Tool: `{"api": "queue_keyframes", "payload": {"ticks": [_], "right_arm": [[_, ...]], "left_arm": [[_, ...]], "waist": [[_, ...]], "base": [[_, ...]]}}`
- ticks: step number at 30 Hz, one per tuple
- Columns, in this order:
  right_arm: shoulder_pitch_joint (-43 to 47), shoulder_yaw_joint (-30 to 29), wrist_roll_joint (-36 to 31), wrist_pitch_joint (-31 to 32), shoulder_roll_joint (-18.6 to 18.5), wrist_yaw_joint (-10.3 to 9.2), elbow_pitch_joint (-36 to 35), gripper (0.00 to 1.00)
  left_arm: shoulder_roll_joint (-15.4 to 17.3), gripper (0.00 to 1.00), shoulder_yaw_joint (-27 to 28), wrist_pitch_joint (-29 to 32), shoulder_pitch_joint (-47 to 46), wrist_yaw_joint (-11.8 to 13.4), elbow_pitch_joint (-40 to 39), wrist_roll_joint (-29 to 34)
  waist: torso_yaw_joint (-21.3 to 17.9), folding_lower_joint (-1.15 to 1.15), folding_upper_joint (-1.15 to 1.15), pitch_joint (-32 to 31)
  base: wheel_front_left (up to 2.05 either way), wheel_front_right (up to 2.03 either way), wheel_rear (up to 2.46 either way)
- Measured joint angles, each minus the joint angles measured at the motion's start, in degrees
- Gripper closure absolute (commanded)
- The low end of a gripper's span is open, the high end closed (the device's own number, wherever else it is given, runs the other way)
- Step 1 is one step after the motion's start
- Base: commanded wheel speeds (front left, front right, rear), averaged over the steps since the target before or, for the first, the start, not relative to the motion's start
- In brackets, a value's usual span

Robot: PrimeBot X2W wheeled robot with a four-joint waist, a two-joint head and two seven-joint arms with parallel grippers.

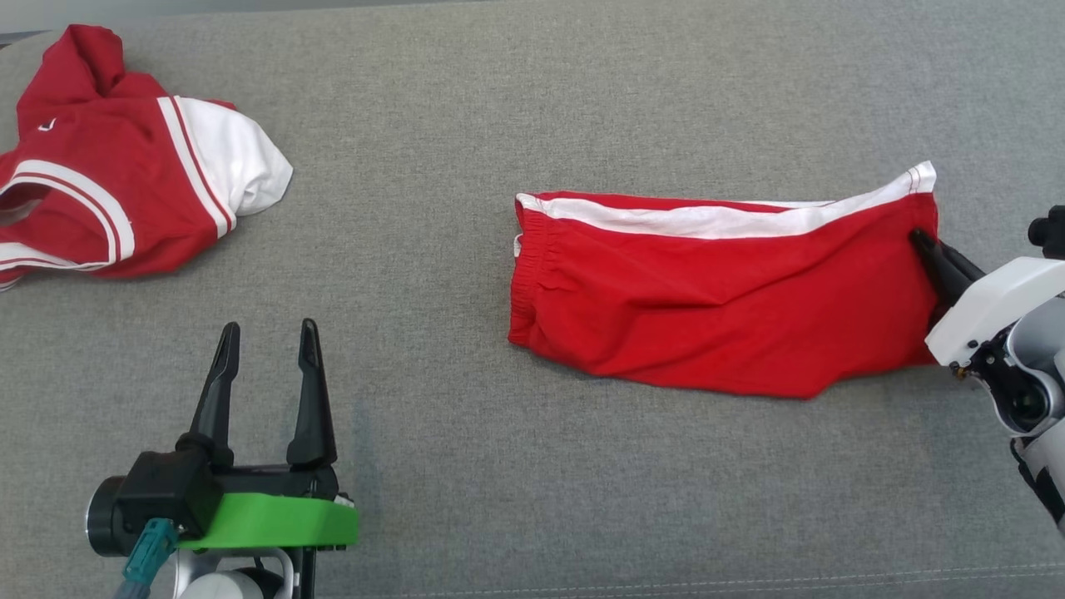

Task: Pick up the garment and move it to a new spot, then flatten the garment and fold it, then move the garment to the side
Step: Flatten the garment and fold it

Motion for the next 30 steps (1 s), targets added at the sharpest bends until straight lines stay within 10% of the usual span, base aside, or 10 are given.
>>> {"api": "queue_keyframes", "payload": {"ticks": [6, 30], "right_arm": [[-1.1, 1.3, 0.5, 0.0, -3.1, -0.01, -1.0, 1.0], [-4.9, 19.0, 9.3, 7.1, 3.1, -0.01, -15.5, 1.0]], "left_arm": [[0.0, 0.0, -0.2, 0.0, 0.0, 0.0, 0.7, -0.1], [0.0, 0.0, -2.3, 0.0, 0.1, 0.0, 2.1, -2.6]], "waist": [[-0.3, 0.0, 0.0, -0.5], [-1.3, 0.0, 0.0, -6.1]], "base": [[0.0, 0.0, 0.0], [0.0, 0.0, 0.0]]}}
